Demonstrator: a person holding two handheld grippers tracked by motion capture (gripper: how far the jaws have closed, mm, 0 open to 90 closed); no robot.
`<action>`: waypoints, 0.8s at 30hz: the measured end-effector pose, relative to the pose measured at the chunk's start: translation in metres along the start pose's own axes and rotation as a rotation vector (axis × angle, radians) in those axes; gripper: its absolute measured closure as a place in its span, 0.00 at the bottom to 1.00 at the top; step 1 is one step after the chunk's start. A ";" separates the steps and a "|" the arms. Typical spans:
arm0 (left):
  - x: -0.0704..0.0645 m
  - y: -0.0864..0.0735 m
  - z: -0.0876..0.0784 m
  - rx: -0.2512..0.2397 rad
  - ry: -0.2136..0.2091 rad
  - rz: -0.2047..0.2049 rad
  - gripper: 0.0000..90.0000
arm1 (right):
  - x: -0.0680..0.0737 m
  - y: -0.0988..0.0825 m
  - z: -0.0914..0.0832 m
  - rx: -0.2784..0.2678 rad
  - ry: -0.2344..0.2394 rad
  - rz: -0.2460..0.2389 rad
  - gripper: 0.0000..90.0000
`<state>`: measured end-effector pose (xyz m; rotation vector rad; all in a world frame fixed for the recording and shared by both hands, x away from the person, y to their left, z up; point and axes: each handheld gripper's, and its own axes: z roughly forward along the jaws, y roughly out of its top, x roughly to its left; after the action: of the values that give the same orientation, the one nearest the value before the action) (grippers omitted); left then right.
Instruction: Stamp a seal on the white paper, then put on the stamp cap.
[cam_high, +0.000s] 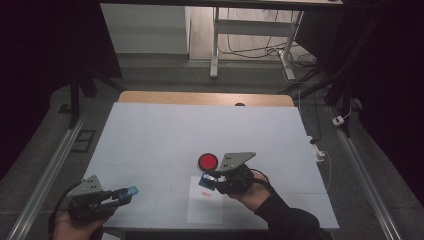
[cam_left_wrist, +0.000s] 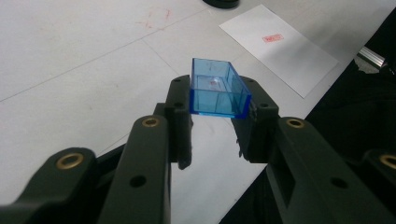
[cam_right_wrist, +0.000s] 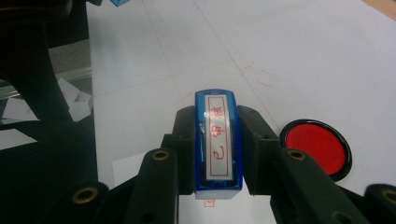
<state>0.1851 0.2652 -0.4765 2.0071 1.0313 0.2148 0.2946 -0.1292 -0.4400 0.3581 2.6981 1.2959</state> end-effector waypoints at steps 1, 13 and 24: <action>0.000 0.000 0.000 0.000 0.000 -0.001 0.76 | 0.000 0.000 -0.001 0.001 -0.001 -0.003 0.78; -0.002 0.003 0.001 -0.001 -0.016 0.003 0.76 | 0.001 0.002 -0.003 0.007 0.015 -0.015 0.78; -0.008 0.010 0.005 0.004 -0.047 0.036 0.76 | 0.001 0.003 -0.006 -0.004 0.018 0.001 0.78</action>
<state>0.1877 0.2532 -0.4704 2.0256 0.9674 0.1845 0.2931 -0.1315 -0.4336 0.3492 2.7101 1.3114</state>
